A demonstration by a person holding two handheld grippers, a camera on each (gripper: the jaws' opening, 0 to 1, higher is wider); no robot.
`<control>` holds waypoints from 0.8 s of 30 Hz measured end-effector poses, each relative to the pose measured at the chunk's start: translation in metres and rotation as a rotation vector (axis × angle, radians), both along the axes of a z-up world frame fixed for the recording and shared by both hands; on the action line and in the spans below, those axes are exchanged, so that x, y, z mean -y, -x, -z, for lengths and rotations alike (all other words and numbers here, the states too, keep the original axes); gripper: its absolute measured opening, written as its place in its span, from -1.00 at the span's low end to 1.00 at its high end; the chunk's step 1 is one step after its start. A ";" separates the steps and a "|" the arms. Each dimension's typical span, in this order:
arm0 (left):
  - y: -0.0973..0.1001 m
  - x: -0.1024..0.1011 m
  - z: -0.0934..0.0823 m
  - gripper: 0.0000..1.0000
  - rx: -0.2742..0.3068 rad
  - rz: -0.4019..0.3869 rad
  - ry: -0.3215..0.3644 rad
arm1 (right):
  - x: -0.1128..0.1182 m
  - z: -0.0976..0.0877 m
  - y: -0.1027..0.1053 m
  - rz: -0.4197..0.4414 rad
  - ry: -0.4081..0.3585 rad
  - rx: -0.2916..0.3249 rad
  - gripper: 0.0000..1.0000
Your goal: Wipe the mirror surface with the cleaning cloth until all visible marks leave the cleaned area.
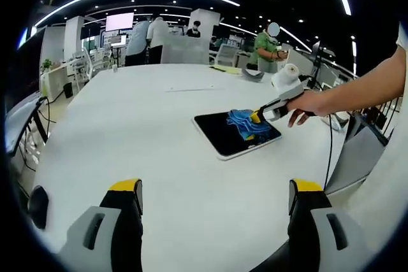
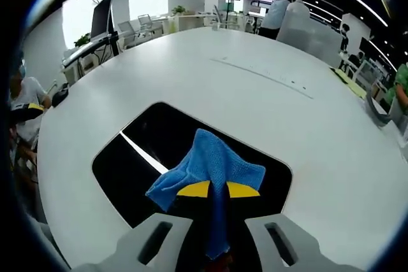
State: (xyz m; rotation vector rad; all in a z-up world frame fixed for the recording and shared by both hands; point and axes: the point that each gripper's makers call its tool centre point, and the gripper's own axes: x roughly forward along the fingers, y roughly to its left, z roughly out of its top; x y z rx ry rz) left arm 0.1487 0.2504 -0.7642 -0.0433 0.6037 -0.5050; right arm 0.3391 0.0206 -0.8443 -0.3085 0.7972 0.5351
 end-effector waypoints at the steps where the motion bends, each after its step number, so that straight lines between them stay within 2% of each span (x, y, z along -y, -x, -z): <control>1: 0.000 0.000 0.000 0.92 -0.001 0.001 -0.001 | 0.000 0.000 -0.001 0.000 0.001 0.000 -0.92; 24: -0.004 -0.003 0.003 0.92 -0.010 -0.003 -0.007 | 0.004 0.007 -0.030 0.009 -0.004 0.001 -0.92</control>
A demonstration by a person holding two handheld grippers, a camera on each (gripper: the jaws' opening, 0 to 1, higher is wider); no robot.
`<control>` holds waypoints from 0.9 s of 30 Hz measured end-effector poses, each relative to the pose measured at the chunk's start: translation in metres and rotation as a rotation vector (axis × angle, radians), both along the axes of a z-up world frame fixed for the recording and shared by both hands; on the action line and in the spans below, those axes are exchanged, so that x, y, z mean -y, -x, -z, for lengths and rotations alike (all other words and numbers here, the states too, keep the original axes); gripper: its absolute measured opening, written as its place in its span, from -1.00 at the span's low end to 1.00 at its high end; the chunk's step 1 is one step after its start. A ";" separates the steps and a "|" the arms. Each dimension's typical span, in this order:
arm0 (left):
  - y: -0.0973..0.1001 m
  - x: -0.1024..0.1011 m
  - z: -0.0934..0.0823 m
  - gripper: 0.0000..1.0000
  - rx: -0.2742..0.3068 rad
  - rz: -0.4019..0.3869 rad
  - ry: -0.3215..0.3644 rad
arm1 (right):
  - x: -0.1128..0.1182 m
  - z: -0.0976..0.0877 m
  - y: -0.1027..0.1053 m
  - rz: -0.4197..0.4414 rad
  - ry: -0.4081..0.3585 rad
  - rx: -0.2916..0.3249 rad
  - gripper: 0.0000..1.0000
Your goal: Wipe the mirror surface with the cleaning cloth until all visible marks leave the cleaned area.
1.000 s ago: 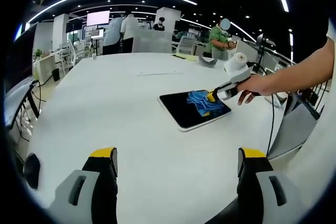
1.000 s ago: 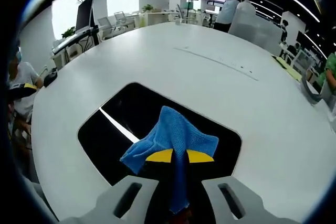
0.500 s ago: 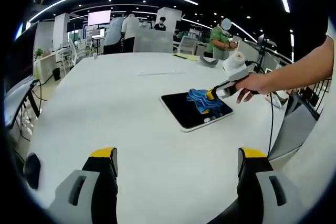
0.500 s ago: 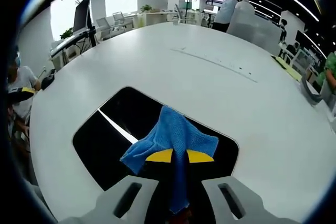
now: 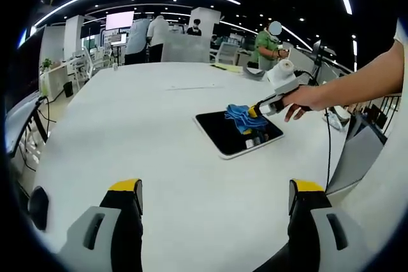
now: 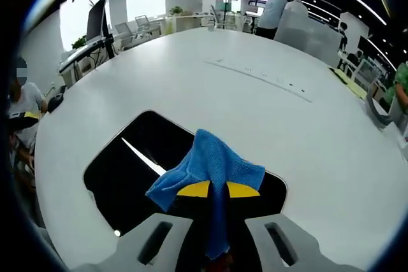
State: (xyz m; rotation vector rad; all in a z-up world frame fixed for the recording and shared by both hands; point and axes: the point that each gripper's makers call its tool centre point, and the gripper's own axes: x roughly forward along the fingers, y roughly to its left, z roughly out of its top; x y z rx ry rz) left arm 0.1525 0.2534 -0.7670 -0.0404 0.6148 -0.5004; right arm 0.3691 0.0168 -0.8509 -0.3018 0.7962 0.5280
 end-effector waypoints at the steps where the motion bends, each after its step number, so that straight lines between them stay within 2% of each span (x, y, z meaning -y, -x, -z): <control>1: 0.000 0.000 0.000 0.92 0.000 0.000 0.000 | 0.000 0.000 -0.002 0.000 0.000 0.000 -0.92; 17: -0.005 0.000 0.001 0.92 -0.005 -0.022 0.003 | -0.001 0.000 -0.014 -0.010 -0.010 0.007 -0.92; 27: -0.009 0.002 0.002 0.91 -0.011 -0.026 -0.006 | -0.003 -0.002 -0.014 -0.020 -0.024 0.012 -0.93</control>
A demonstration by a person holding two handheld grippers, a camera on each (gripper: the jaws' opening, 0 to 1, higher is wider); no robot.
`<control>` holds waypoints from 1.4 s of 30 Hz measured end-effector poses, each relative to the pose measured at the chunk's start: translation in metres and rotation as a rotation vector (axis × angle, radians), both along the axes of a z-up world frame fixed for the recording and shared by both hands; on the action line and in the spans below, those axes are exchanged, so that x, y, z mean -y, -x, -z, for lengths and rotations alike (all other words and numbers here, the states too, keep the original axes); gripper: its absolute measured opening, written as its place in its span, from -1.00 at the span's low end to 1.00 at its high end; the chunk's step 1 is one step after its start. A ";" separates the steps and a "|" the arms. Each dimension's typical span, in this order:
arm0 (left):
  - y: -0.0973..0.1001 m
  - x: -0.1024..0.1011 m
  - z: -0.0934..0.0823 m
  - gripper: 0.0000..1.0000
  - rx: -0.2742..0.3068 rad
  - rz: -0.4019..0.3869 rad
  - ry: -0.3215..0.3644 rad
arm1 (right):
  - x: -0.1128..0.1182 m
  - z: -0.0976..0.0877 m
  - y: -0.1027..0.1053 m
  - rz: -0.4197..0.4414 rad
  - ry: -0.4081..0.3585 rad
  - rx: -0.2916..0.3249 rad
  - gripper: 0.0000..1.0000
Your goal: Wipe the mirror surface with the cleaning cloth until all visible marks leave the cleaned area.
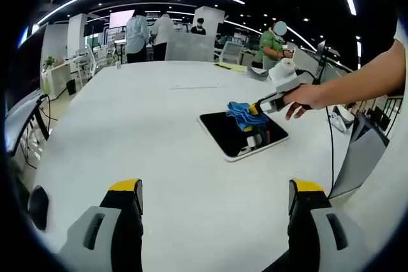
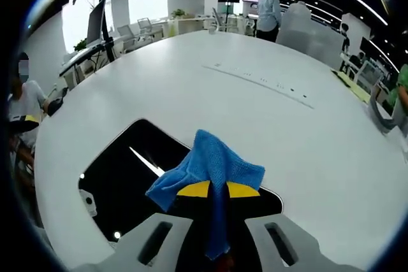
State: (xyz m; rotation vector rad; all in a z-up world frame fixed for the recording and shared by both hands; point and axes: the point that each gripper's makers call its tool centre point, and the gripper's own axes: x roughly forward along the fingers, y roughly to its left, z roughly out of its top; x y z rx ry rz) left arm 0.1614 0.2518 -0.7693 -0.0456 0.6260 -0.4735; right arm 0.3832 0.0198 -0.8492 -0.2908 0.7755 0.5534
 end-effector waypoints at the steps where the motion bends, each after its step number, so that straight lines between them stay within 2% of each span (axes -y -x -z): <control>1: -0.001 0.000 -0.001 0.91 0.003 -0.003 0.004 | 0.000 -0.001 0.001 -0.002 -0.003 0.000 -0.93; 9: -0.002 0.006 -0.003 0.91 0.001 0.010 -0.007 | 0.002 0.002 -0.004 -0.004 -0.024 -0.006 -0.93; 18: -0.002 0.003 -0.002 0.91 -0.003 0.012 -0.014 | 0.001 0.000 -0.001 -0.011 -0.021 0.000 -0.93; 42: -0.003 0.006 0.001 0.91 0.002 0.025 -0.005 | 0.029 0.001 -0.002 0.002 0.016 -0.021 -0.93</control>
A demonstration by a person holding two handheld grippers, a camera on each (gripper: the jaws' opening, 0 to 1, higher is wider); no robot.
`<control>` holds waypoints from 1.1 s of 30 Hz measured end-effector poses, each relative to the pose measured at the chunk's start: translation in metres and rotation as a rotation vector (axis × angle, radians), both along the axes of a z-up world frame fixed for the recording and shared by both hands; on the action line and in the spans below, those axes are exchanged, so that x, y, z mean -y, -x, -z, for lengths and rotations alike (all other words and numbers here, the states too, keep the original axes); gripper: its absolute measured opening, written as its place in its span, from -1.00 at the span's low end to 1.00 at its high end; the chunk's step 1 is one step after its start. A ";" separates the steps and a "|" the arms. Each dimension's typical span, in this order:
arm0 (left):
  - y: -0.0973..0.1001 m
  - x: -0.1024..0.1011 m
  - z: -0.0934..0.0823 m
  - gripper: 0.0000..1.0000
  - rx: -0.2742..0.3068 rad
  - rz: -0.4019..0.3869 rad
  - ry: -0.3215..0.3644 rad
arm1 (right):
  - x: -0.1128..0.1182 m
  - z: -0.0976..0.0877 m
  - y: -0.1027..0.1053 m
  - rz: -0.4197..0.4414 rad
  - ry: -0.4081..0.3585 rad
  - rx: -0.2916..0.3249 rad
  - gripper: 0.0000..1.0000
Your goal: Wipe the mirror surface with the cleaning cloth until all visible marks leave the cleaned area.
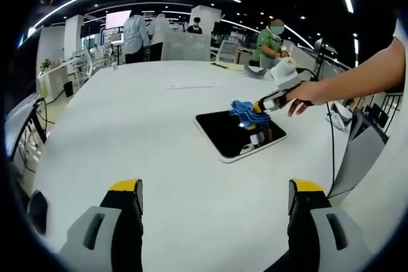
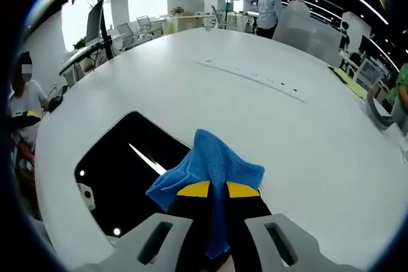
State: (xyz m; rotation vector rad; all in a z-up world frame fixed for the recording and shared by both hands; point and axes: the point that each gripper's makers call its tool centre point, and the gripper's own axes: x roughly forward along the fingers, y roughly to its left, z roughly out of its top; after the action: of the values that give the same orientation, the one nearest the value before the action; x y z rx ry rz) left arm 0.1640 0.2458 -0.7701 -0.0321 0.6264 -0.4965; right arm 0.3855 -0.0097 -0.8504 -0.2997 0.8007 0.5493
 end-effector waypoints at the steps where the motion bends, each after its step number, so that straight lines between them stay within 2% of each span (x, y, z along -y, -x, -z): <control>1: 0.000 0.000 0.000 0.91 0.001 -0.001 0.001 | 0.001 0.000 0.000 -0.002 0.001 0.000 -0.93; 10: -0.001 0.003 0.000 0.91 -0.001 0.007 0.000 | 0.006 -0.002 0.004 0.003 0.002 -0.005 -0.93; 21: -0.004 -0.001 -0.003 0.91 0.009 -0.002 -0.001 | 0.016 0.003 -0.004 -0.013 -0.002 -0.009 -0.92; 28: 0.001 -0.003 -0.001 0.91 0.005 -0.010 -0.001 | 0.017 0.002 -0.003 -0.028 0.007 -0.007 -0.91; 33: 0.005 -0.003 0.001 0.91 0.000 -0.014 0.002 | 0.018 0.002 -0.003 -0.008 -0.004 -0.011 -0.88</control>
State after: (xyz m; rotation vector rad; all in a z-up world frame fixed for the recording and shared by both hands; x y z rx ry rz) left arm 0.1594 0.2490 -0.7714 -0.0381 0.6258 -0.4834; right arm 0.3887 -0.0276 -0.8525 -0.2964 0.8096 0.5602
